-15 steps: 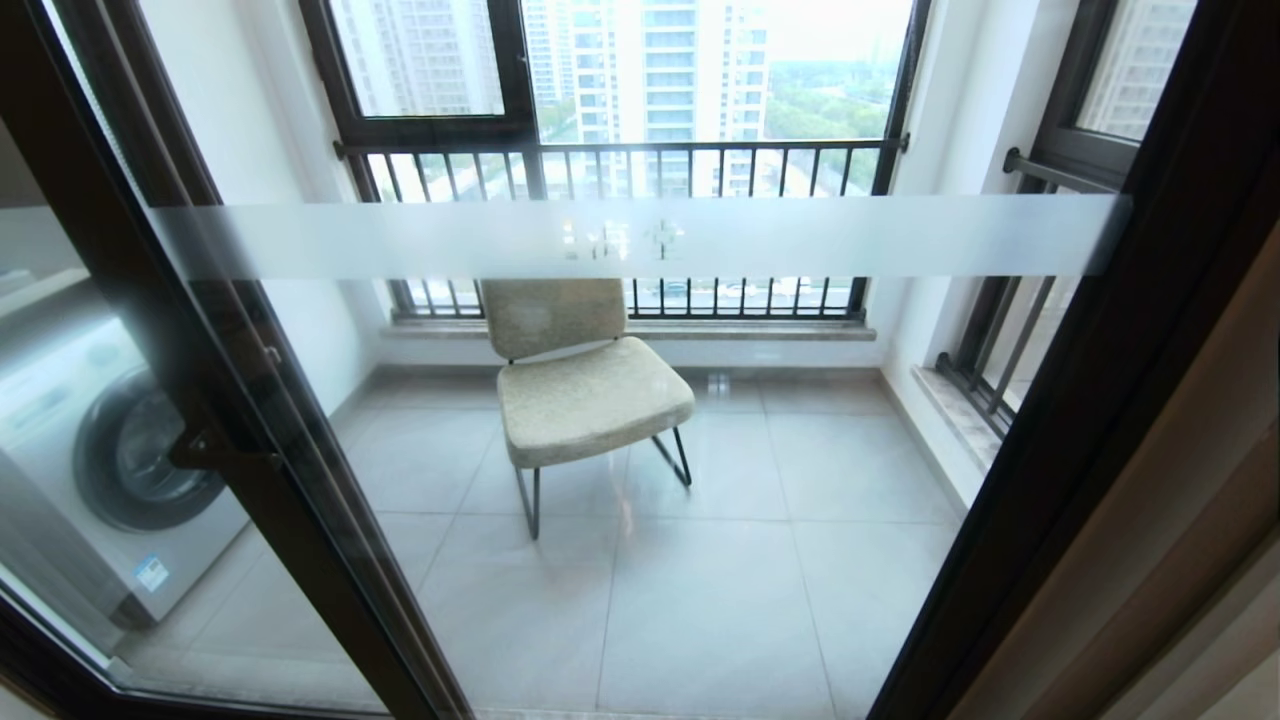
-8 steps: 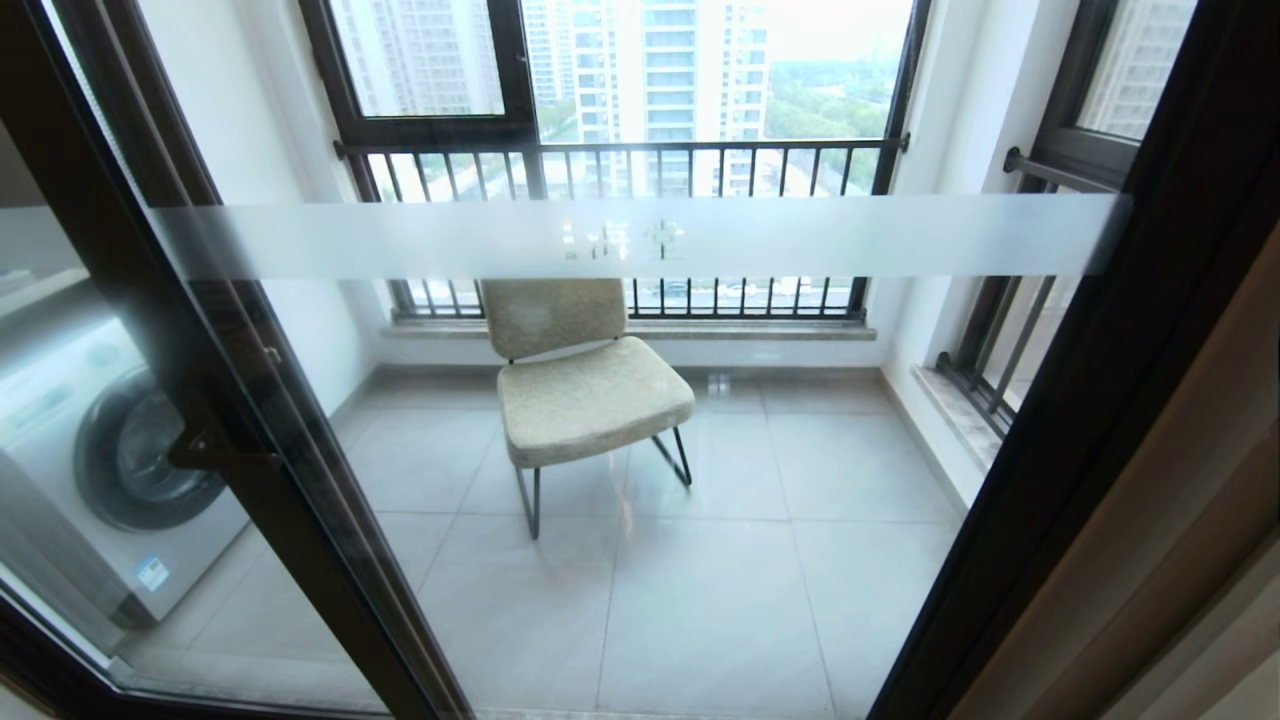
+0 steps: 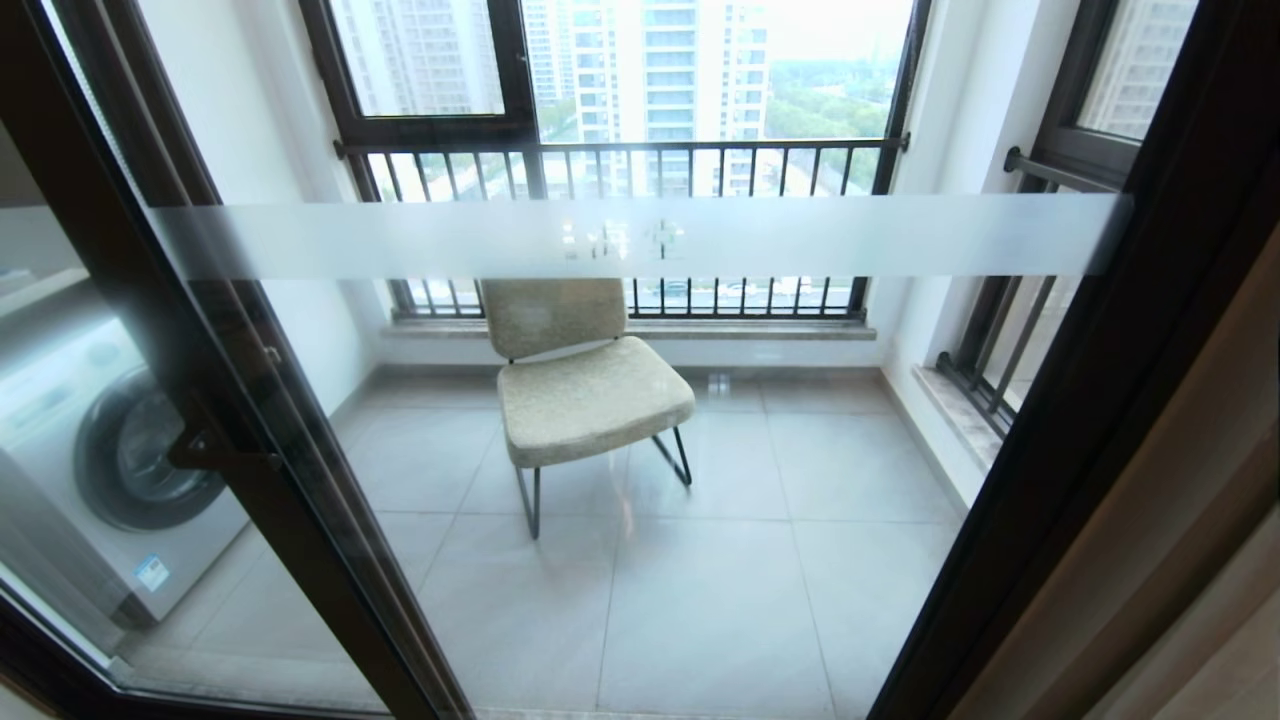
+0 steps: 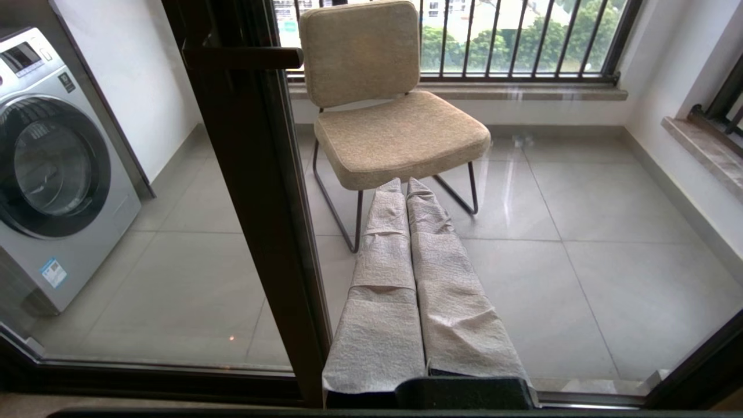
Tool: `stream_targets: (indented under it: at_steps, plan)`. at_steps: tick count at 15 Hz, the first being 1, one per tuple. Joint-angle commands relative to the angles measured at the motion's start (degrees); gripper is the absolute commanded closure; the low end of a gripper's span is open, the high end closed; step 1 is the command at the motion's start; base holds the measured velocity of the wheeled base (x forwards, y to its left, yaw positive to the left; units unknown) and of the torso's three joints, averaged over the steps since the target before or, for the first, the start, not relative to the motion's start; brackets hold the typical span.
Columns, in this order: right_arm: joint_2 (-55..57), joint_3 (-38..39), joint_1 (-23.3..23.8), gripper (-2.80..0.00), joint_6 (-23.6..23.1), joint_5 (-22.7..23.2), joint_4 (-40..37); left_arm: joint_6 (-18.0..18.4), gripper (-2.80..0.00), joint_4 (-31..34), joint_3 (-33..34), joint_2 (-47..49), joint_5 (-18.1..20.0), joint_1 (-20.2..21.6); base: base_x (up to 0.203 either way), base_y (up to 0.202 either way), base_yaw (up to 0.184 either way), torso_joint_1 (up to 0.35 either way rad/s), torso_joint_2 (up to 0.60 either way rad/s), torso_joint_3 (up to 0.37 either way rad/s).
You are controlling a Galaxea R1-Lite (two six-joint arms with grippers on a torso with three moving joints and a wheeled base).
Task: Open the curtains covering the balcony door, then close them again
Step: Close the inner curtains on both sides
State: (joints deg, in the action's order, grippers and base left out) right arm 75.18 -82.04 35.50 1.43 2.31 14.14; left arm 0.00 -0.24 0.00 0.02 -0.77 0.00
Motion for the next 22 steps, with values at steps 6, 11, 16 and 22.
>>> stream_targets:
  at_steps: [6, 11, 16, 22]
  plan:
    - [-0.73, 2.28, -4.66, 0.0, 0.04, 9.48, -0.69, 0.0, 0.0, -0.02, 0.0, -0.02, -0.02, 0.0, 0.0, 0.0, 0.0, 0.0, 0.0, 0.0]
    - [-0.98, 1.01, -20.27, 0.0, -1.12, 10.25, -0.93, 0.0, 0.0, -0.02, 0.0, -0.02, -0.02, 0.0, 0.0, 0.0, 0.0, 0.0, 0.0, 0.0]
    - [-1.31, 0.83, -29.94, 0.0, -1.69, 10.17, -1.15, 0.0, 0.0, -0.02, 0.0, -0.02, -0.02, 0.0, 0.0, 0.0, 0.0, 0.0, 0.0, 0.0]
    - [5.04, -5.67, -32.8, 0.0, -1.58, 10.26, -1.22, 0.0, 0.0, -0.02, 0.0, -0.02, -0.02, 0.07, 0.0, 0.0, 0.0, 0.0, 0.0, 0.0]
